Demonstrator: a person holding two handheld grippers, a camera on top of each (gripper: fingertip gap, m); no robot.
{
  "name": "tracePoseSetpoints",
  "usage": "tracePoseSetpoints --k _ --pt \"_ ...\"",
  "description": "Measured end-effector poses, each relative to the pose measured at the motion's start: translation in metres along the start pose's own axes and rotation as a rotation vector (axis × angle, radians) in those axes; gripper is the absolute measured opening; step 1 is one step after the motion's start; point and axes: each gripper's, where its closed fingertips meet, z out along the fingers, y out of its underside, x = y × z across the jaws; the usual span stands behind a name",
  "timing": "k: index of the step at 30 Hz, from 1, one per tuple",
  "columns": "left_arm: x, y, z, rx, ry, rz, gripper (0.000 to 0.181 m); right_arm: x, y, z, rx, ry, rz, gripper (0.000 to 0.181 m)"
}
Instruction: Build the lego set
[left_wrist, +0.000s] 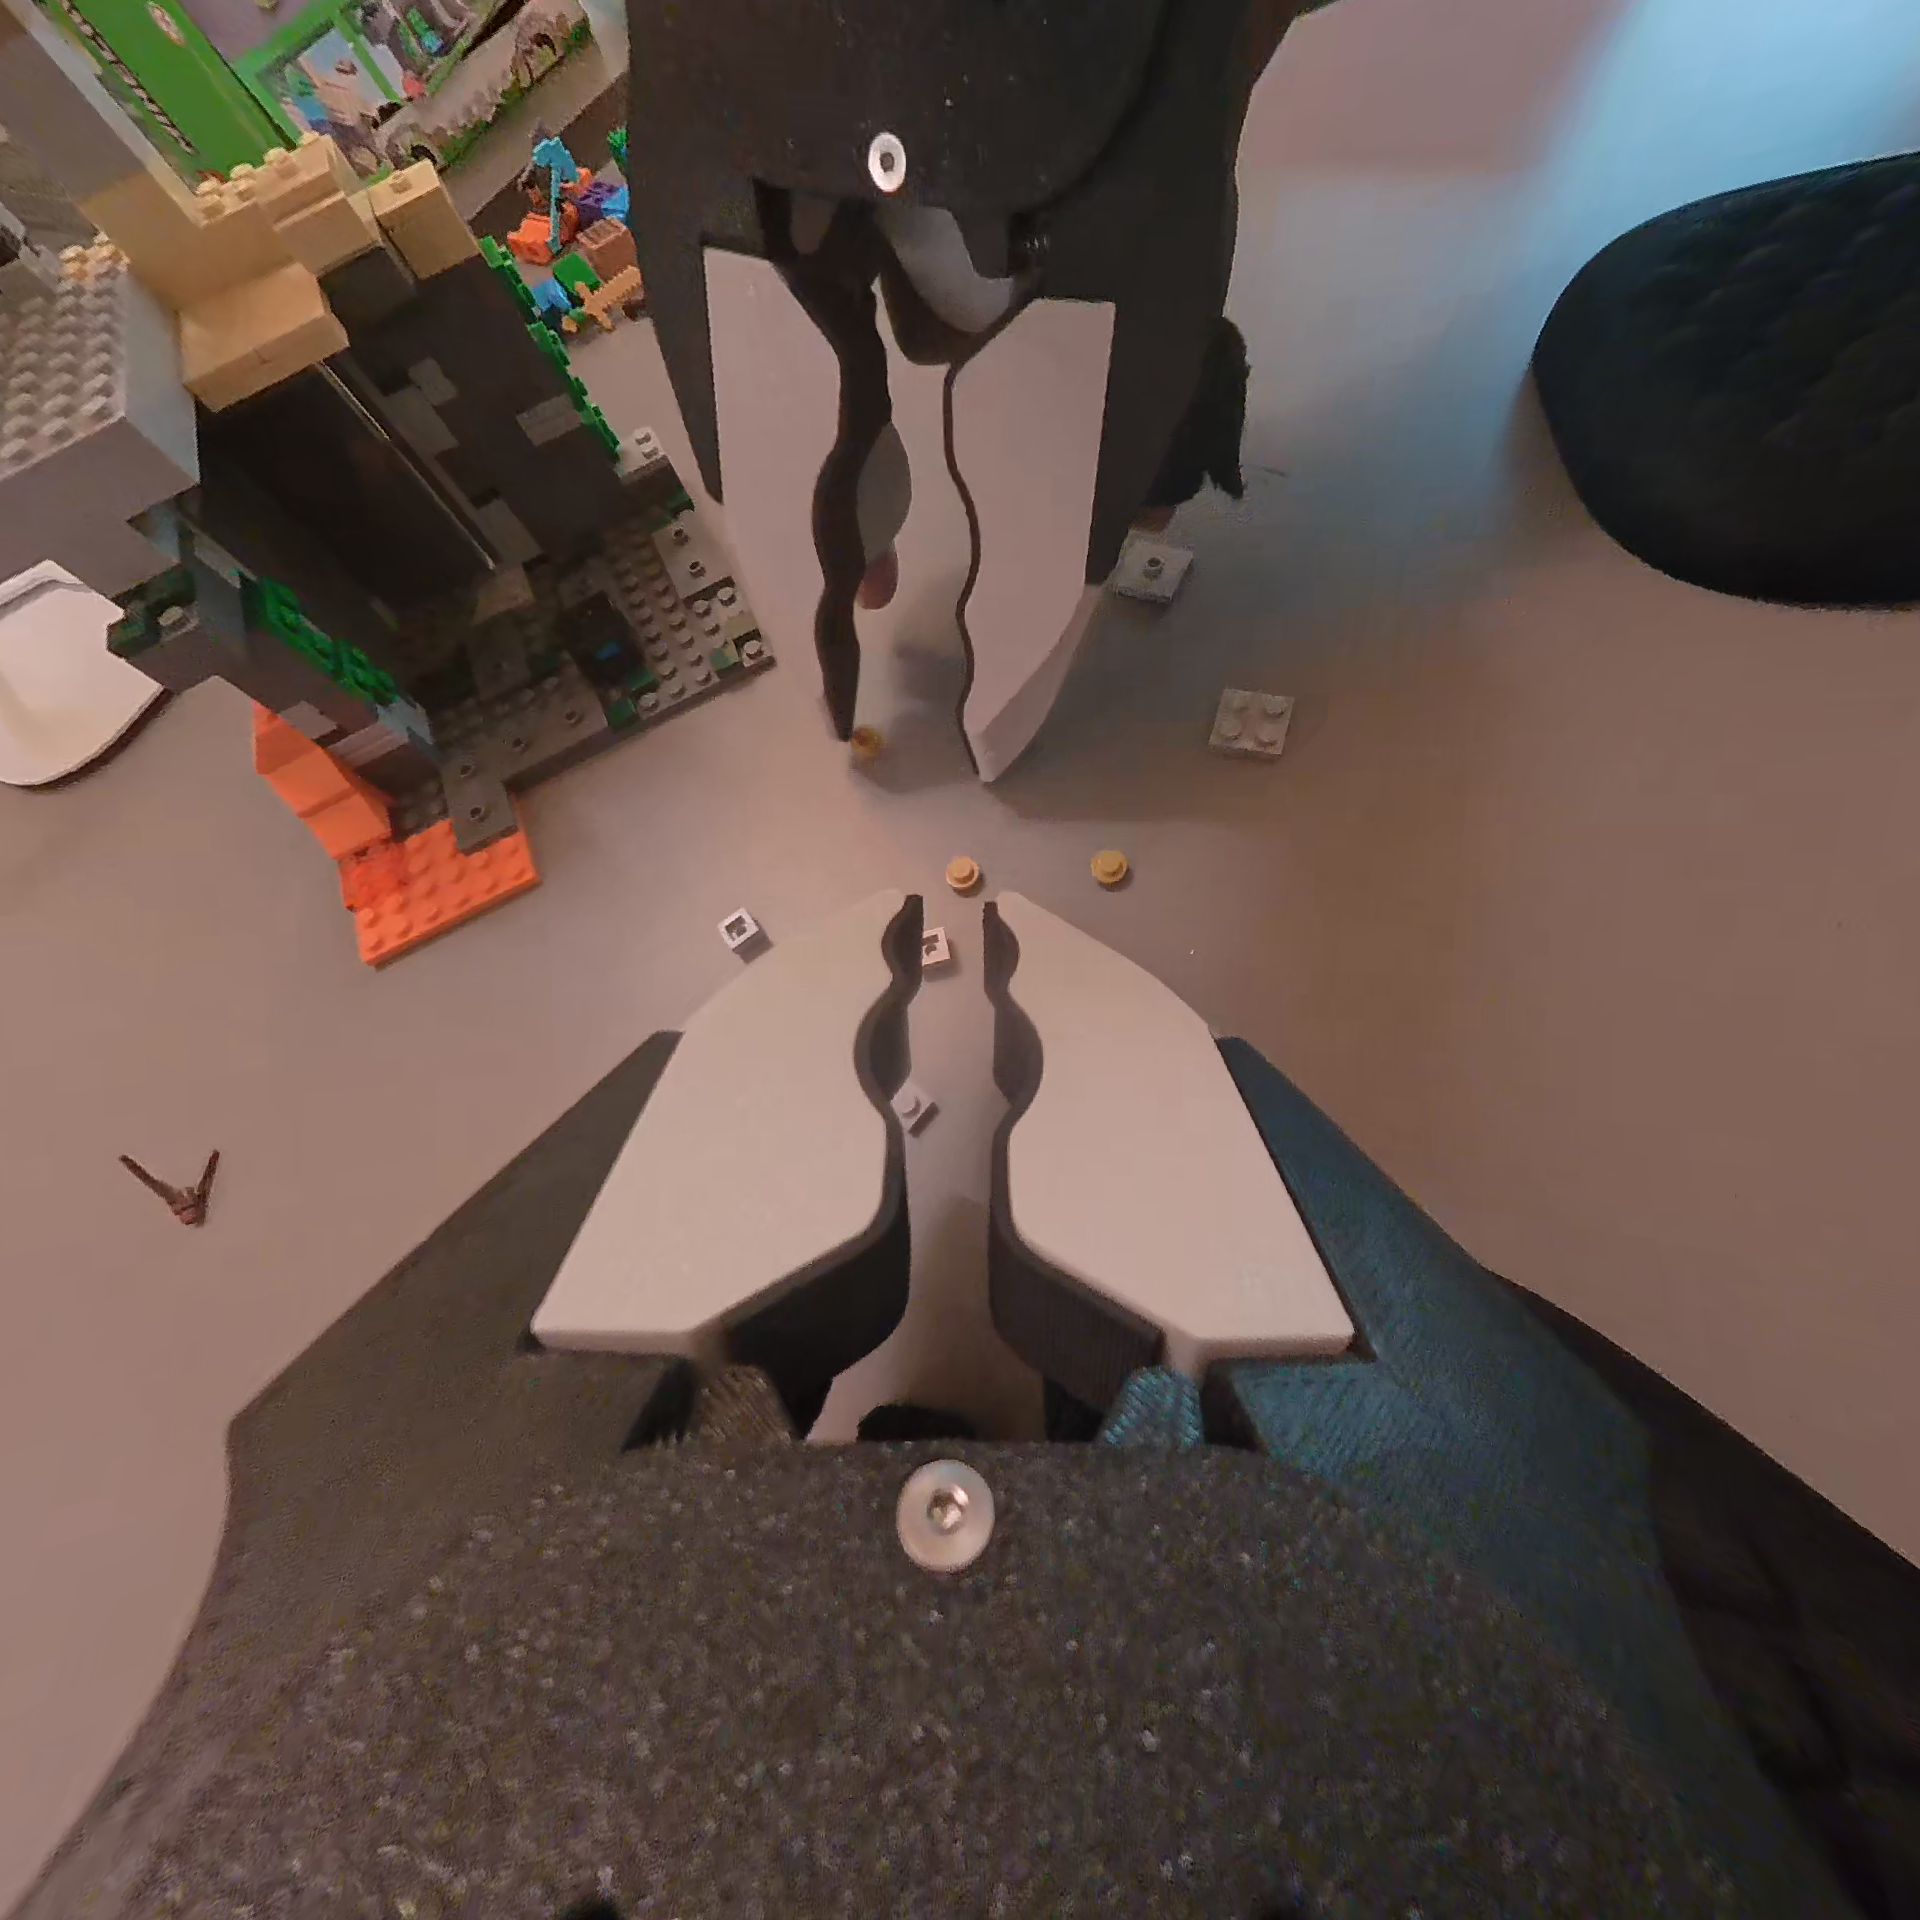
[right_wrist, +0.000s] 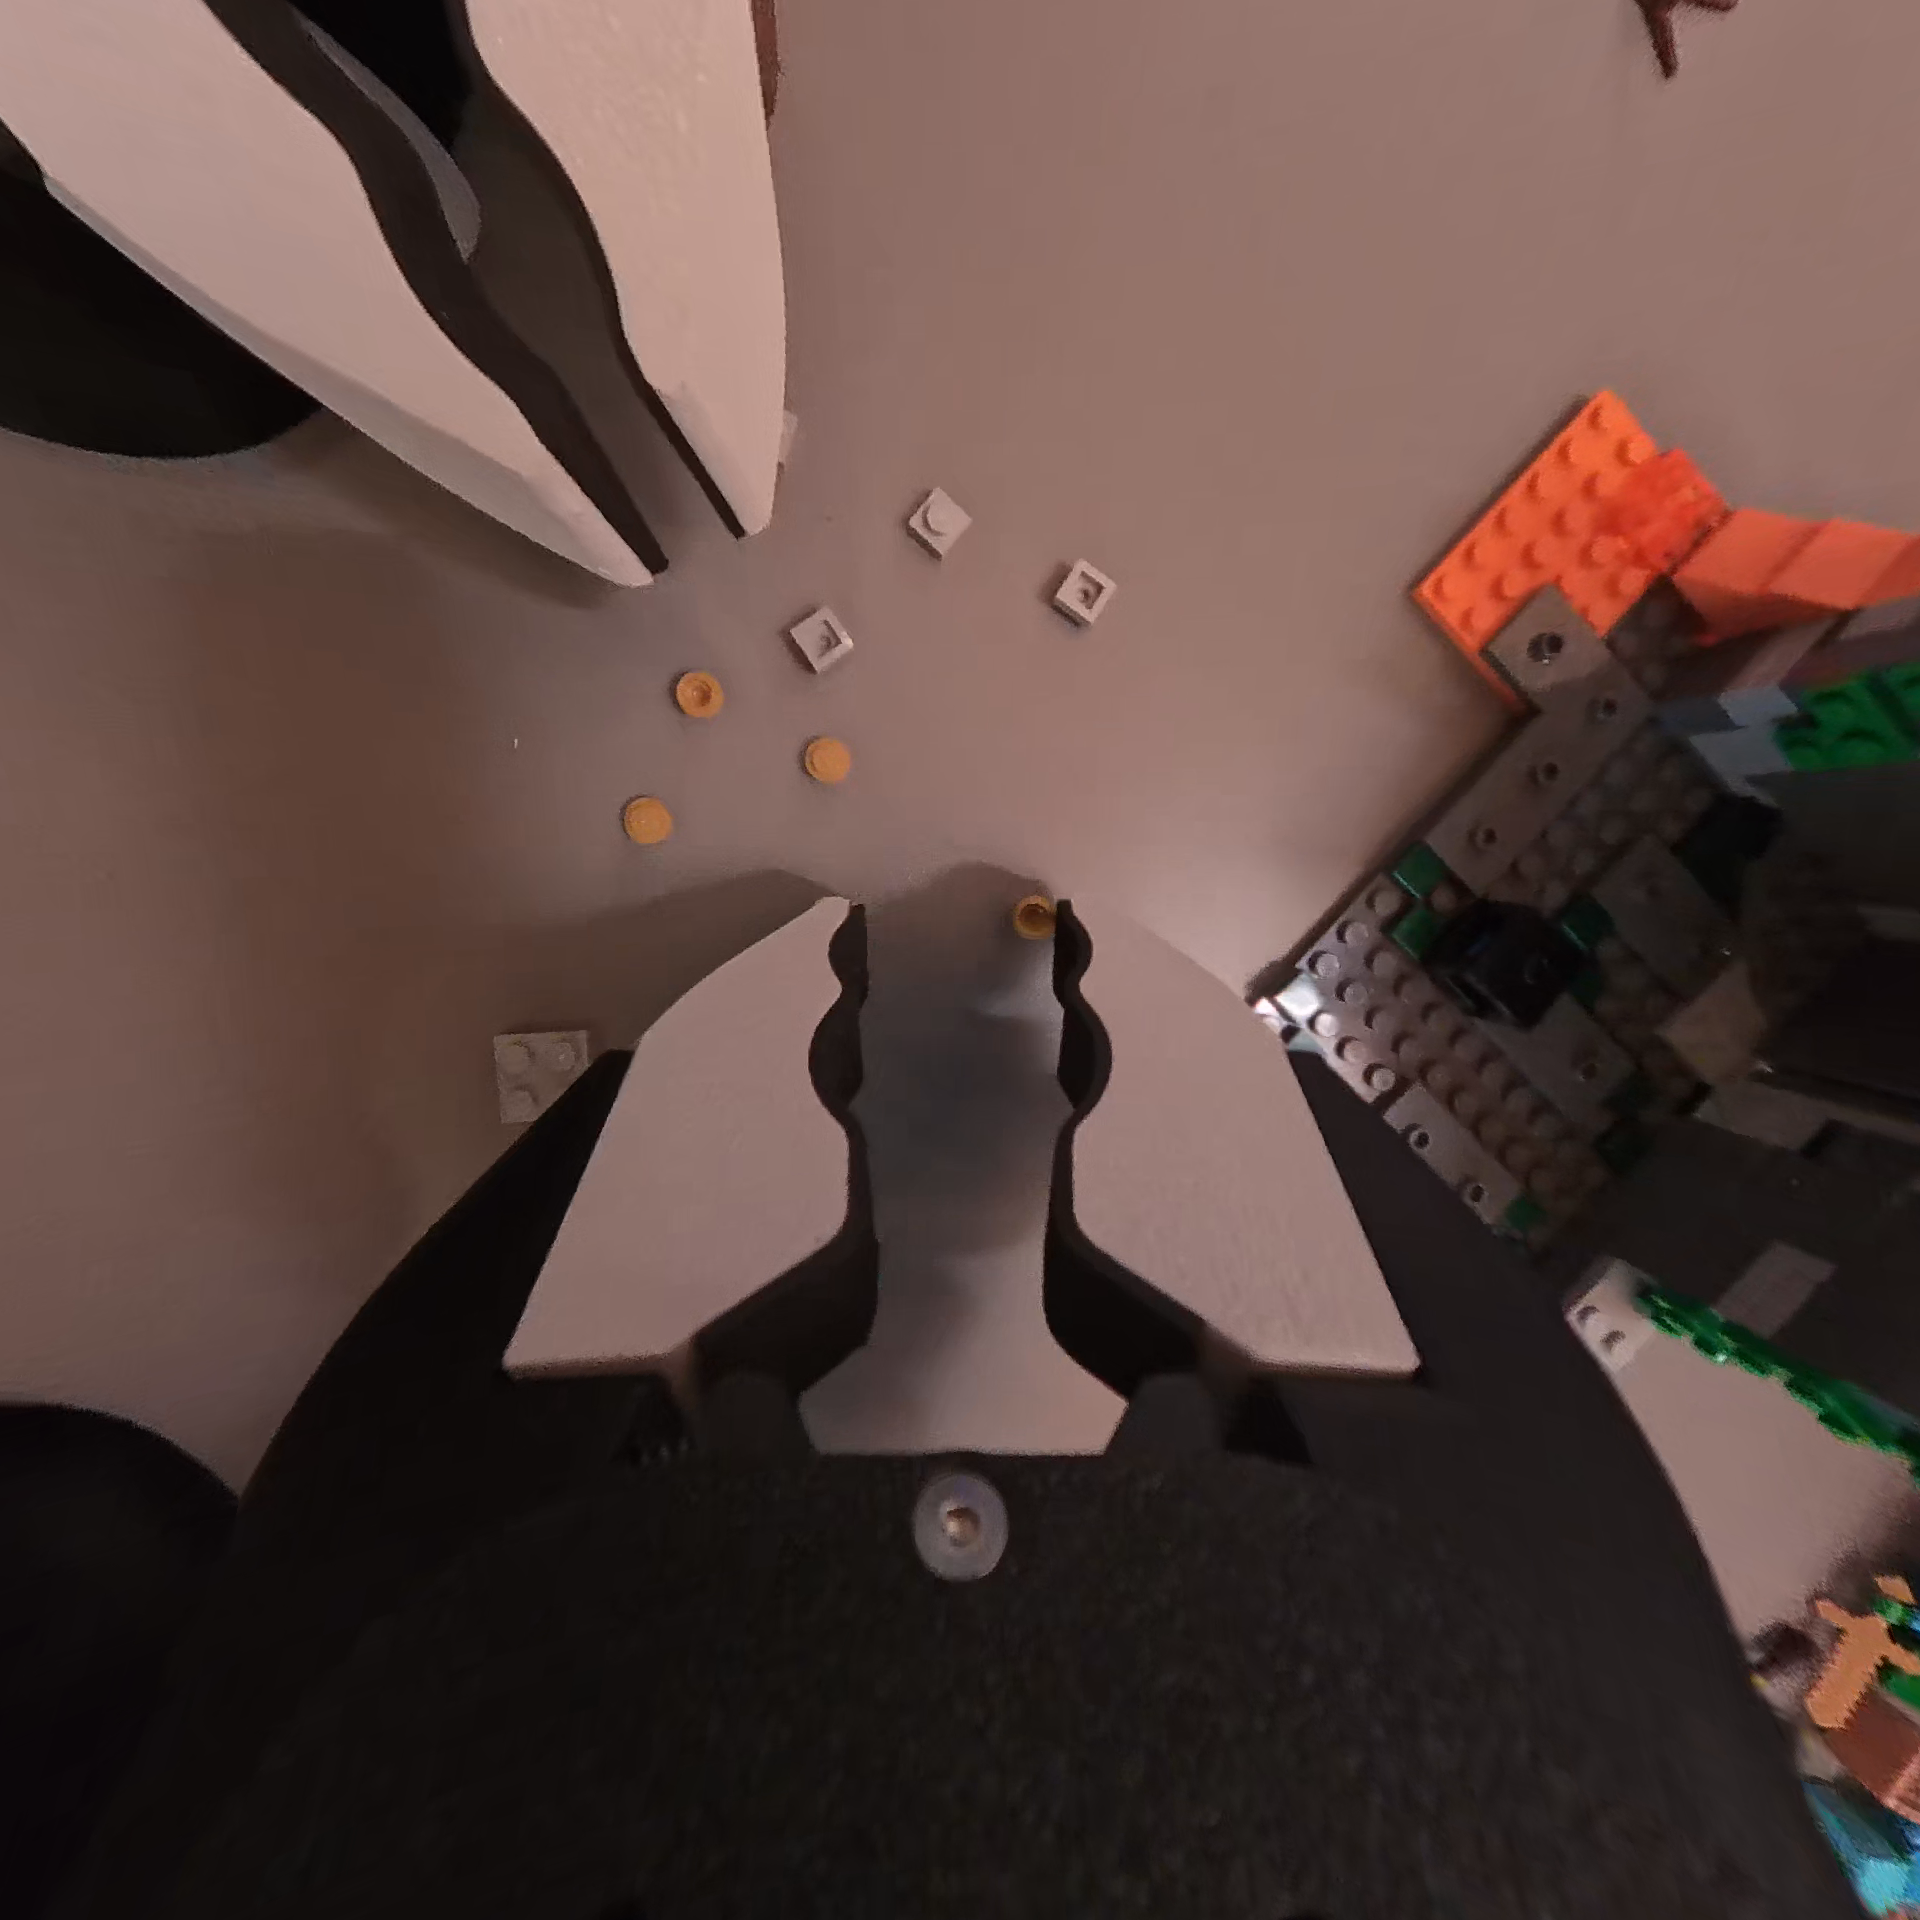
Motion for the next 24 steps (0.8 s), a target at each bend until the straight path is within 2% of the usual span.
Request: tracePoseSetpoints --k 9,13,24 --pt "0.0 0.0 0.0 -0.003 0.0 0.001 0.01 -0.015 -0.029 -0.005 0.122 -0.079 0.003 0.041" --pt "0.001 0.0 0.0 -0.002 0.0 0.002 0.01 -0.021 -0.032 0.0 0.122 -0.103 -0.042 0.023" --pt "0.001 0.0 0.0 -0.001 -0.002 0.008 0.01 -0.022 -0.027 0.012 0.078 -0.117 -0.045 0.005"
